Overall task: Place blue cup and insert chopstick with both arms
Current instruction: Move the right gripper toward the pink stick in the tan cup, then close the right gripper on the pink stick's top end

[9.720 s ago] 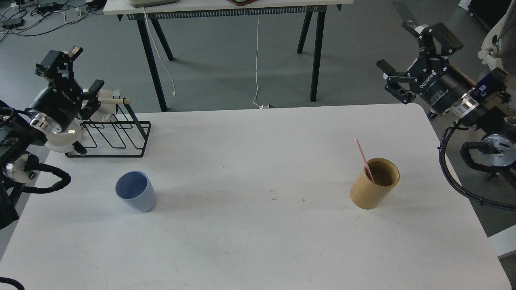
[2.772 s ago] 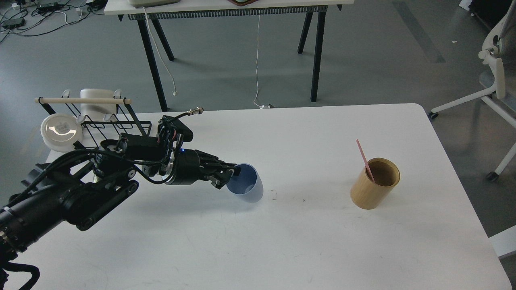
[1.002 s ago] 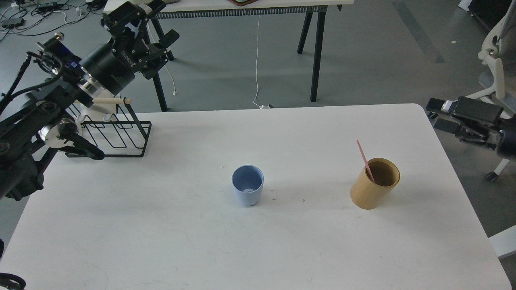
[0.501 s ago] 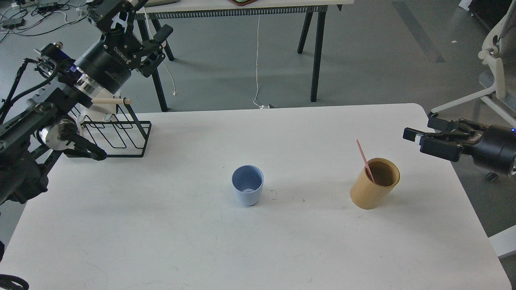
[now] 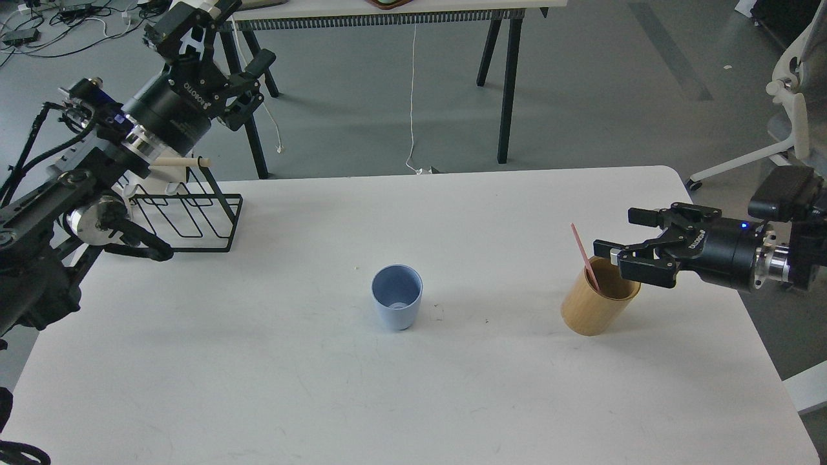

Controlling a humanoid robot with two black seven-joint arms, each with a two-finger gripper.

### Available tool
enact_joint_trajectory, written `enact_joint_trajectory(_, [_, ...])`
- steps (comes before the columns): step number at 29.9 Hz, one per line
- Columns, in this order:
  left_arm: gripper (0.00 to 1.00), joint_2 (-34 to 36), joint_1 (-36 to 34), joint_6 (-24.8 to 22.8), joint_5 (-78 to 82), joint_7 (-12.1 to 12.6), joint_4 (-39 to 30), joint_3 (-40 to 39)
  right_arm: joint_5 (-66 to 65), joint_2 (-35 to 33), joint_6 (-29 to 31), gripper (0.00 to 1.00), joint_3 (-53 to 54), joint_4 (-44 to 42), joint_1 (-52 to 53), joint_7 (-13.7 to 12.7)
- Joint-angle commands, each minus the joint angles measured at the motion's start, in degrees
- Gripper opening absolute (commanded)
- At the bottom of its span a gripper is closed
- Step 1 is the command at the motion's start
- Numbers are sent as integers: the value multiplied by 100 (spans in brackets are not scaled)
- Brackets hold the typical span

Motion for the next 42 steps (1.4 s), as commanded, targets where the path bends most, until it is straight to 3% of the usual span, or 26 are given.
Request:
enact_joint_trajectory(1, [84, -44, 9, 0, -8, 0, 18, -3, -9, 238, -295, 84, -445, -291, 350, 0])
enact_joint_trajectory(13, [85, -53, 123, 0, -8, 0, 18, -38, -9, 880, -428, 57, -1053, -767, 807, 0])
enact_joint_trajectory(21, [85, -61, 167, 0, -8, 0, 71, -47, -1, 907, -437, 51, -1062, -767, 816, 0])
enact_joint_trajectory(32, [86, -70, 202, 0, -17, 0, 80, -47, -1, 837, -446, 28, -1062, -749, 825, 0])
enact_joint_trajectory(42, [86, -70, 211, 0, -17, 0, 80, -47, 26, 758, -446, 22, -1053, -723, 834, 0])
